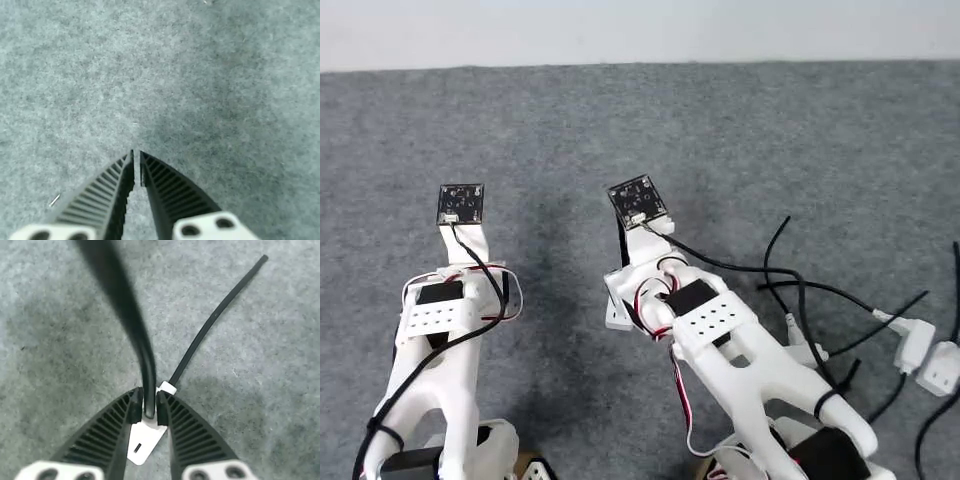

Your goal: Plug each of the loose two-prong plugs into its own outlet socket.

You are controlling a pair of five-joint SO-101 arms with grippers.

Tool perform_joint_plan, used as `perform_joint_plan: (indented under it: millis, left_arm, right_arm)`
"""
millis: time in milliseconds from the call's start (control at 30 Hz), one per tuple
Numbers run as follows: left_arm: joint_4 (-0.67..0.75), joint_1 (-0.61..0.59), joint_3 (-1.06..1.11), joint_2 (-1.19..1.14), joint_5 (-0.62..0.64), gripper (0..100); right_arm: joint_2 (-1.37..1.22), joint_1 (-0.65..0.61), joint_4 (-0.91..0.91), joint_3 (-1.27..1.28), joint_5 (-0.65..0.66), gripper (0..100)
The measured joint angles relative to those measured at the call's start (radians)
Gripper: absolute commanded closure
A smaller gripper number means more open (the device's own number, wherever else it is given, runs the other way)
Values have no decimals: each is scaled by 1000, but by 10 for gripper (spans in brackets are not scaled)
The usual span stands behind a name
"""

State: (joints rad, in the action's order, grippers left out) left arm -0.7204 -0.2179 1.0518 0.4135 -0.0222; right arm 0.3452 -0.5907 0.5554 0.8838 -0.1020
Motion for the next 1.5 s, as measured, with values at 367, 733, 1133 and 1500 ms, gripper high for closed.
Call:
perform_joint_plan:
  millis: [367,733,1133,1500]
  left_arm:
    - [0,0,0,0,-3,986]
    - [0,-2,0,0,-3,985]
    - [64,-72,0,0,34,985]
    - [69,-115,0,0,87,985]
  right_arm:
    - [-160,-2,157,-146,68,991]
    - [-247,-25,247,-249,-63,723]
    - [-319,-149,325,-302,-299,692]
    - [-543,-115,437,-502,-267,998]
